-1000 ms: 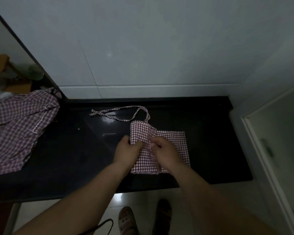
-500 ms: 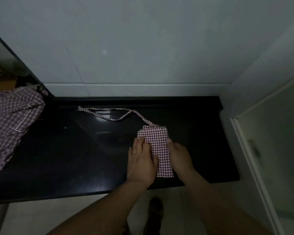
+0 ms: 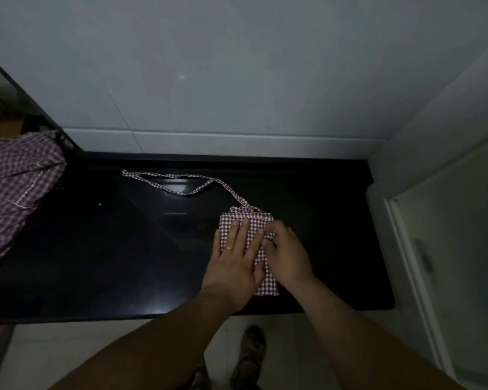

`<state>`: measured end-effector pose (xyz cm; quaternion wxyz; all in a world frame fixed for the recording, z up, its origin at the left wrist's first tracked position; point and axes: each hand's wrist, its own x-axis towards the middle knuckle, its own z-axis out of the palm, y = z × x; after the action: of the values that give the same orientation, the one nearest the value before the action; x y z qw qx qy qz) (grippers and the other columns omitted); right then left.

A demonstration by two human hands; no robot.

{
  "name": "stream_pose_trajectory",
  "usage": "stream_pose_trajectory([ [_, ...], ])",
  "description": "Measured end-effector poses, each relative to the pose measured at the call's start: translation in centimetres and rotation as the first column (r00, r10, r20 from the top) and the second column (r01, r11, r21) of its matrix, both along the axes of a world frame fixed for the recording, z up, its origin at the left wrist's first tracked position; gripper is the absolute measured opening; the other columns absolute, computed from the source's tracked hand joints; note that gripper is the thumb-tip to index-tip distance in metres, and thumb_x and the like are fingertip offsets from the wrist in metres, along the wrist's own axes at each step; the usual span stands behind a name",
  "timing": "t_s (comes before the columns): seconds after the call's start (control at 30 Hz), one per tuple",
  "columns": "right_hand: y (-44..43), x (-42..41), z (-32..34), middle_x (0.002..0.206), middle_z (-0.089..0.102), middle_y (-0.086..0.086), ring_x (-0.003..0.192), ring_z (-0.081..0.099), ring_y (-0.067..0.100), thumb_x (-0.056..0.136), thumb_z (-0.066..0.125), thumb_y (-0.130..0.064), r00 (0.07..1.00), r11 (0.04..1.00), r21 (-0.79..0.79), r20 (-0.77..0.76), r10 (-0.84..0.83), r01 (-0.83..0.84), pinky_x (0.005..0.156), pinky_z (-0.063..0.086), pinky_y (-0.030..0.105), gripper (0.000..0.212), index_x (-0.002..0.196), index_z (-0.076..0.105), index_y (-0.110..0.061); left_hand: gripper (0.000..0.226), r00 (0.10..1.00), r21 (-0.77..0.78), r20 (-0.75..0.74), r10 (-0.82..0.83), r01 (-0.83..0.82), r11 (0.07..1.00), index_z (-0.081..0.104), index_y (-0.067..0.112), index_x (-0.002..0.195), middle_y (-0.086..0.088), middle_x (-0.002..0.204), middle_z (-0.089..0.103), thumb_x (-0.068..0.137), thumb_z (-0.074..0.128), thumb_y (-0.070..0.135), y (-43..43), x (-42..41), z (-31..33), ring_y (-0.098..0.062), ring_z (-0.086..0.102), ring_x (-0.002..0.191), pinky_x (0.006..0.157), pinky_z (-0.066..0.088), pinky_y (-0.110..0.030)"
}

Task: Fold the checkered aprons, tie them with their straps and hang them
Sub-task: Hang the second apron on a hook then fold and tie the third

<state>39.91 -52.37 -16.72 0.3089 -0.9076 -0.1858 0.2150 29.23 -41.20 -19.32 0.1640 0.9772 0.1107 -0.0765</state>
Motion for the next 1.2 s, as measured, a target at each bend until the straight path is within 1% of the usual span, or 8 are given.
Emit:
stream_pose_trajectory([
  [0.13, 0.4, 1.9, 1.1, 0.111, 0.062, -0.005, 0.092, 0.064, 0.011, 0.095, 0.069, -0.032, 0.987, 0.997, -0.061, -0.151, -0.062, 0.053, 0.076, 0.055, 0.033, 0.030, 0.113, 0.045, -0.035, 0.074, 0.930, -0.321, 0.180, 0.322, -0.254, 0.912, 0.021, 0.022, 0.163, -0.004, 0.172, 0.016, 0.102, 0.052, 0.047, 0.9, -0.5, 1.4, -0.020, 0.010, 0.160, 0.129, 0.015, -0.042],
  [0.27, 1.6, 3.7, 2.3, 0.117, 0.064, 0.000, 0.099, 0.065, 0.017, 0.093, 0.065, -0.036, 0.965, 0.974, -0.211, -0.261, 0.020, -0.077, 0.088, 0.056, 0.038, 0.035, 0.122, 0.051, -0.024, 0.074, 0.731, -0.550, -0.095, 0.676, -0.605, 0.576, 0.036, 0.011, 0.151, -0.009, 0.150, 0.047, 0.093, 0.072, 0.039, 2.7, 1.4, 3.1, -0.027, 0.047, 0.138, 0.112, 0.040, -0.037],
  [0.47, 8.2, 7.2, 5.0, 0.131, 0.058, 0.009, 0.118, 0.058, 0.027, 0.093, 0.062, -0.047, 0.968, 0.929, -0.295, 0.045, 0.246, -0.222, 0.099, 0.050, 0.039, 0.048, 0.132, 0.061, -0.019, 0.039, 0.758, -0.501, -0.312, 0.573, -0.644, 0.578, 0.070, 0.015, 0.119, -0.006, 0.120, 0.075, 0.089, 0.076, 0.038, 4.9, 3.5, 3.2, -0.025, 0.070, 0.107, 0.091, 0.054, -0.029],
  [0.63, 12.8, 7.2, 3.9, 0.109, 0.071, 0.008, 0.096, 0.068, 0.028, 0.091, 0.067, -0.032, 0.911, 0.770, -0.500, -0.108, 0.398, -0.395, 0.087, 0.057, 0.037, 0.024, 0.105, 0.072, -0.013, 0.039, 0.730, -0.611, -0.342, 0.592, -0.651, 0.450, 0.069, 0.019, 0.121, -0.001, 0.116, 0.075, 0.086, 0.077, 0.034, 5.1, 2.5, 2.4, -0.020, 0.071, 0.103, 0.096, 0.057, -0.036],
  [0.83, 10.8, 8.7, 4.3, 0.094, 0.076, 0.014, 0.069, 0.068, 0.018, 0.101, 0.065, -0.026, 0.960, 0.988, 0.000, -0.237, 0.148, -0.153, 0.066, 0.056, 0.029, 0.018, 0.092, 0.071, -0.012, 0.031, 0.702, -0.751, -0.372, 0.607, -0.612, 0.248, 0.067, 0.020, 0.120, 0.004, 0.112, 0.075, 0.091, 0.075, 0.019, 5.6, 0.9, 2.4, -0.016, 0.071, 0.102, 0.098, 0.058, -0.040],
  [0.97, 8.9, 8.9, 4.9, 0.093, 0.077, -0.001, 0.089, 0.069, 0.010, 0.090, 0.079, -0.028, 0.857, 0.885, -0.179, -0.390, 0.337, -0.429, 0.077, 0.051, 0.023, 0.012, 0.089, 0.080, -0.016, 0.025, 0.711, -0.799, -0.379, 0.593, -0.575, 0.177, 0.063, 0.021, 0.114, 0.001, 0.111, 0.074, 0.092, 0.073, 0.012, 5.8, 0.1, 3.0, -0.015, 0.071, 0.100, 0.093, 0.059, -0.037],
  [1.1, 8.8, 7.9, 4.8, 0.081, 0.073, 0.001, 0.074, 0.063, 0.010, 0.095, 0.067, -0.007, 0.869, 0.954, -0.049, -0.430, 0.246, -0.295, 0.060, 0.046, 0.017, 0.011, 0.089, 0.074, -0.011, 0.034, 0.749, -0.821, -0.393, 0.533, -0.547, 0.163, 0.061, 0.020, 0.122, 0.001, 0.114, 0.074, 0.092, 0.072, 0.008, 6.3, -0.7, 3.4, -0.016, 0.071, 0.104, 0.094, 0.058, -0.036],
  [1.2, 8.8, 7.5, 5.3, 0.092, 0.073, 0.002, 0.079, 0.062, 0.013, 0.100, 0.064, -0.019, 0.846, 0.966, -0.043, -0.494, 0.200, -0.253, 0.064, 0.044, 0.024, 0.011, 0.097, 0.071, -0.012, 0.037, 0.772, -0.849, -0.406, 0.489, -0.517, 0.112, 0.067, 0.022, 0.125, 0.004, 0.112, 0.077, 0.093, 0.071, 0.003, 6.6, -1.2, 3.8, -0.014, 0.073, 0.103, 0.088, 0.057, -0.029],
])
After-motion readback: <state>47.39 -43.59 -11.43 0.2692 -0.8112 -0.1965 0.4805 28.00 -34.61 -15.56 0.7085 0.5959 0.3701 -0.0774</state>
